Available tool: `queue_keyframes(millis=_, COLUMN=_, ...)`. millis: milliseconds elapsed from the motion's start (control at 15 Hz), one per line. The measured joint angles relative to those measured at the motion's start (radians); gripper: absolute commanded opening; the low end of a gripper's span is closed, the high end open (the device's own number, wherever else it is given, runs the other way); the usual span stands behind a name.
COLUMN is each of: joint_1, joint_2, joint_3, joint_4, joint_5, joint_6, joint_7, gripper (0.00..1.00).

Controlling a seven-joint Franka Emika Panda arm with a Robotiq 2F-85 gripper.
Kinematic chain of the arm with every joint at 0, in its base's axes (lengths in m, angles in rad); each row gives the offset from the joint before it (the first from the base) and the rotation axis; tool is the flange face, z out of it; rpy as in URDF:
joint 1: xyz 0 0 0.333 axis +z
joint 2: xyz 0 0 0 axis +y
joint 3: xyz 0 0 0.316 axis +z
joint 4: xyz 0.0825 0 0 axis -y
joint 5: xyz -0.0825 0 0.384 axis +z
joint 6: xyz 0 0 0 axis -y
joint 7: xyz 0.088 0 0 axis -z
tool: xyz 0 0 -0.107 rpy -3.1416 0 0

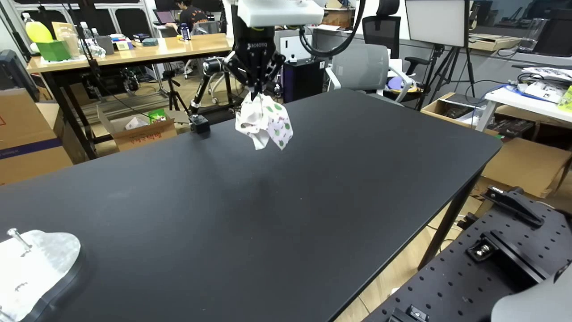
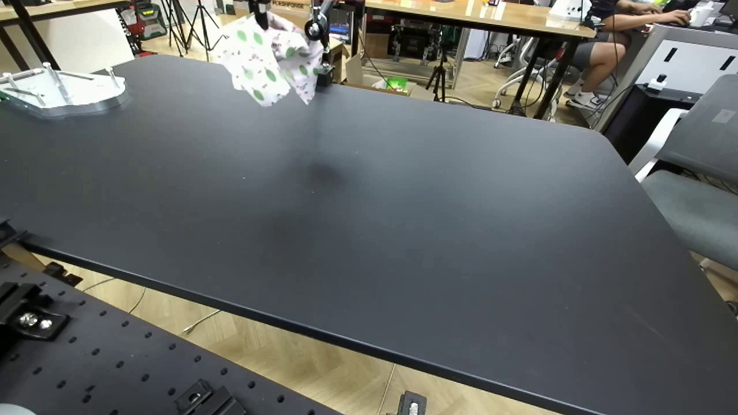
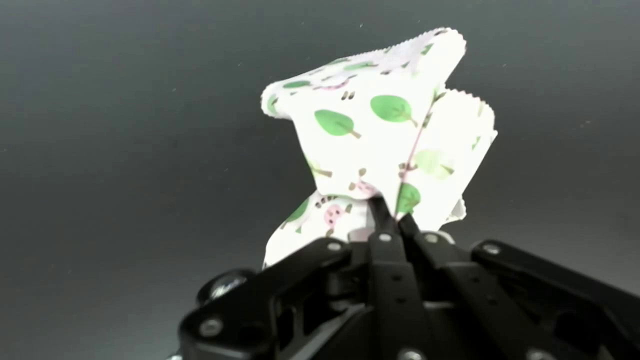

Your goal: Hang the cloth on the stand

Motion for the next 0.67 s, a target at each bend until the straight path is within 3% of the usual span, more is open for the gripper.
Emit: queue_keyframes(millis=667, joint_1=-0.032, joint_2=-0.086, joint_3=-0.018, joint_4=0.192, joint_5=-0.212, joint_6=-0.127, joint_7=0.033, gripper=0.01)
